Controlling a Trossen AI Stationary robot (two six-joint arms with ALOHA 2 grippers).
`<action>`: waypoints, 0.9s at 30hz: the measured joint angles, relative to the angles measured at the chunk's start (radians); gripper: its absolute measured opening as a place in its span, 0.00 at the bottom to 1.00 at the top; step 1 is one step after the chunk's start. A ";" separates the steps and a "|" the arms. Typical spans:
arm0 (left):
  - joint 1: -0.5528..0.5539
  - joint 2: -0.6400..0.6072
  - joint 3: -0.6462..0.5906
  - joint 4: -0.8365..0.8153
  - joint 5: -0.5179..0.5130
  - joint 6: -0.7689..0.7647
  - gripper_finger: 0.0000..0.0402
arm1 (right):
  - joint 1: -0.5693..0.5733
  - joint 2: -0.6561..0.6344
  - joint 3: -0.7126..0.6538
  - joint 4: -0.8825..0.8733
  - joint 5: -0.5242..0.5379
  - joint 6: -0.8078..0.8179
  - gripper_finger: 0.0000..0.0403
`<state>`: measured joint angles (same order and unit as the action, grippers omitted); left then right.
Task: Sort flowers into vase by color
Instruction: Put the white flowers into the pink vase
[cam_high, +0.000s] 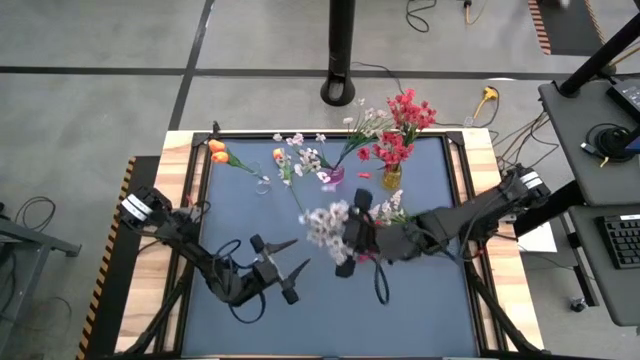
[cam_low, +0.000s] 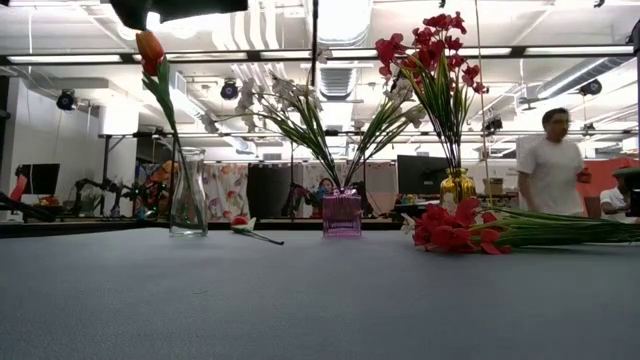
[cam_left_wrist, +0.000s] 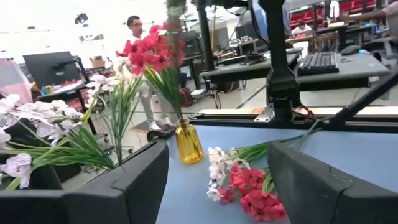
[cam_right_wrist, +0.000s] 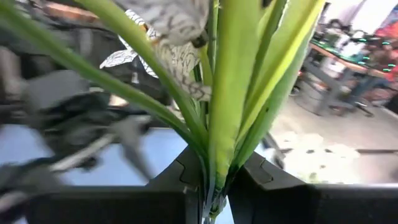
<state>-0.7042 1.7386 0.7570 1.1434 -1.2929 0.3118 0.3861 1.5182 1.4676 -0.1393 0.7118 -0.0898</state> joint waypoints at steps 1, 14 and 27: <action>-0.005 0.000 0.000 -0.004 0.000 0.001 0.63 | -0.019 -0.003 0.012 -0.016 0.000 -0.009 0.09; -0.010 -0.001 0.000 -0.342 0.336 -0.176 0.58 | -0.331 -0.042 0.038 -0.090 -0.136 0.004 0.09; -0.008 -0.001 -0.007 -0.354 0.308 -0.182 0.57 | -0.523 -0.045 0.014 -0.162 -0.275 0.055 0.09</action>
<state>-0.7124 1.7378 0.7502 0.7898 -0.9852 0.1295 -0.1374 1.4734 1.4820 -0.3010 0.4368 -0.0352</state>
